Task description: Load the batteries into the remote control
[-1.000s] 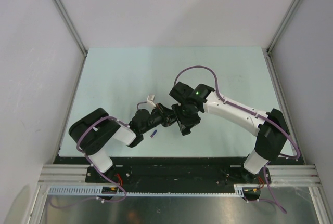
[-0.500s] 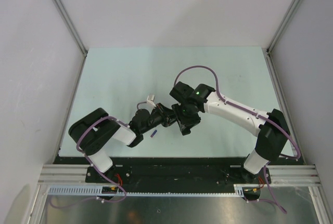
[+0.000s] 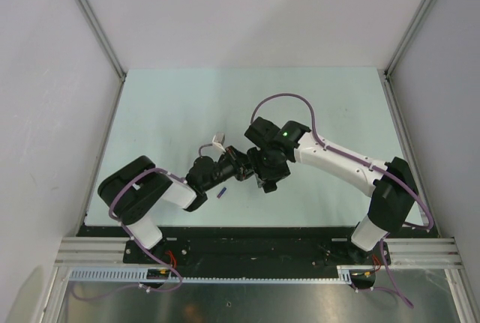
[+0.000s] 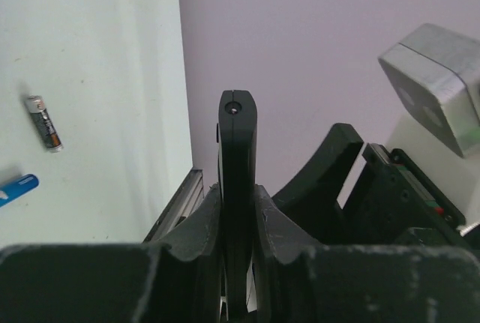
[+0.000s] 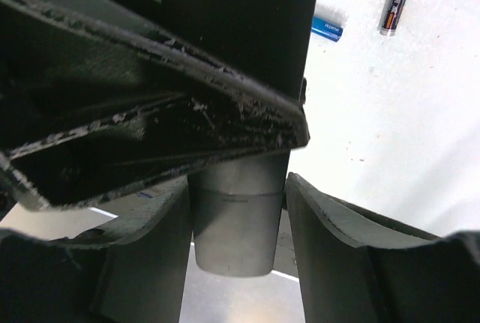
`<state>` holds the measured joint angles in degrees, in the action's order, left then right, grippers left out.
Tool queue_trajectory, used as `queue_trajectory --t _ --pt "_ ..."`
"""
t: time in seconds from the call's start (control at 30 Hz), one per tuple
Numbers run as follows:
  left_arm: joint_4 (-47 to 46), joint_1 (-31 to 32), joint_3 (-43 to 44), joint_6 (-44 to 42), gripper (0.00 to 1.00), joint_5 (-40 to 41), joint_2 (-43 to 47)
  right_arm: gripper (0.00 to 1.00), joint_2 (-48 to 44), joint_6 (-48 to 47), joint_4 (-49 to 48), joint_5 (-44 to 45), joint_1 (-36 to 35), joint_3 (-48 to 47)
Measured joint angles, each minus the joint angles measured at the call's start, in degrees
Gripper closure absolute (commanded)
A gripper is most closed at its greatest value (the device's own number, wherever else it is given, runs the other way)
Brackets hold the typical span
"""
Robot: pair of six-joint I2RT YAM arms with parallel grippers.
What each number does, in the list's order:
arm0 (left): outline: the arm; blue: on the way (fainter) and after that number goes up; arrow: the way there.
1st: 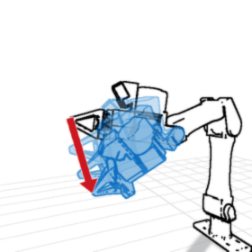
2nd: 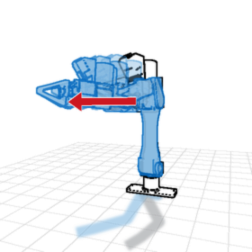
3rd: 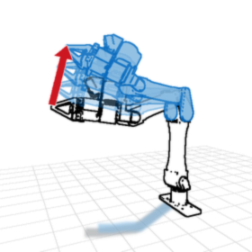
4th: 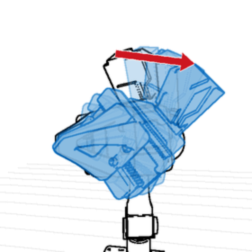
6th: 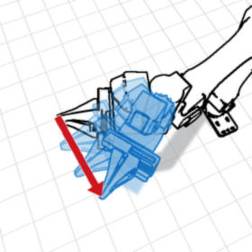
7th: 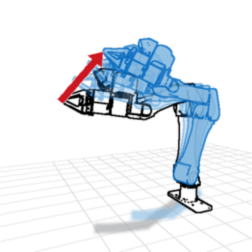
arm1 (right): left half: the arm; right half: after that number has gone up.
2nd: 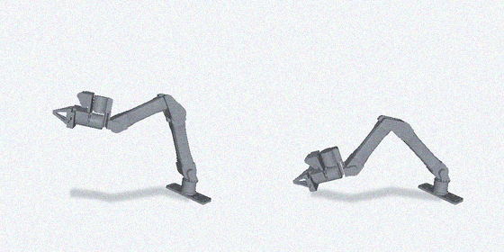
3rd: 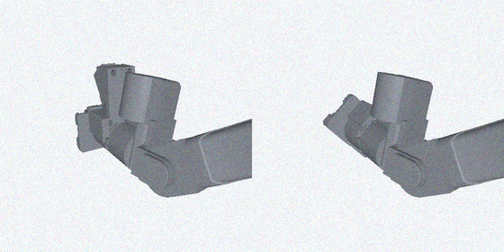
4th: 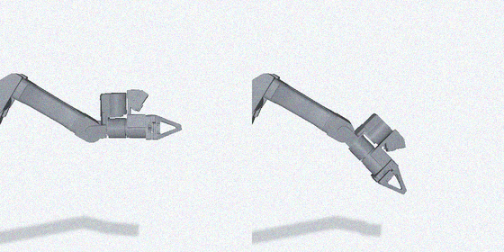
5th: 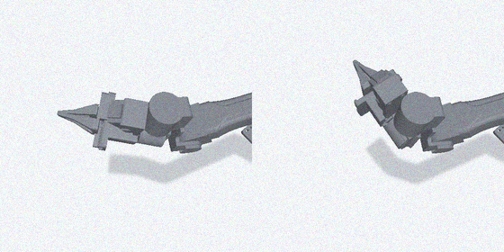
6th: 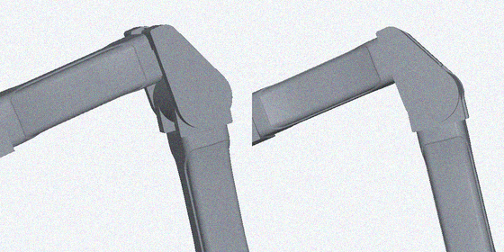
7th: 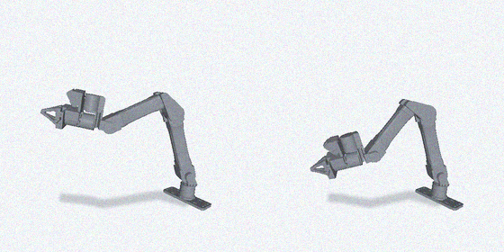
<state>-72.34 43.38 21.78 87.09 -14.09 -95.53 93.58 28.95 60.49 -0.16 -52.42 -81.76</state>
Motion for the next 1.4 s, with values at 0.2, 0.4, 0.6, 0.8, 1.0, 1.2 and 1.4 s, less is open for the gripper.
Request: queue_trajectory --t 0.2,0.4,0.6,0.8,1.0,1.2,1.4 --pt "-1.16 0.0 0.2 0.07 1.0 -0.07 0.17 0.35 0.0 0.11 -0.48 0.81 -0.02 0.0" --pt "-1.31 0.0 0.2 0.04 1.0 -0.09 0.15 0.29 -0.59 0.85 -0.87 0.83 0.02 -0.04" --pt "-1.81 0.0 0.2 -0.02 1.0 -0.13 -0.76 0.26 -3.28 1.33 -0.85 1.05 0.55 -1.68" --pt "-2.08 -0.13 0.22 0.0 1.0 -0.26 -2.82 0.25 -8.09 1.92 -0.72 2.05 1.97 -2.99" --pt "-2.12 -0.76 1.2 0.0 1.0 -0.66 -3.13 0.25 -16.09 2.34 0.79 4.33 4.72 -3.15" --pt "-2.14 -2.27 1.7 0.09 1.0 -1.44 -3.13 0.25 -28.52 3.28 -2.34 8.11 7.8 -0.26" --pt "-2.1 -3.8 2.01 0.87 1.0 -4.48 -2.8 0.16 -43.58 6.78 -15.1 7.96 9.6 16.2"
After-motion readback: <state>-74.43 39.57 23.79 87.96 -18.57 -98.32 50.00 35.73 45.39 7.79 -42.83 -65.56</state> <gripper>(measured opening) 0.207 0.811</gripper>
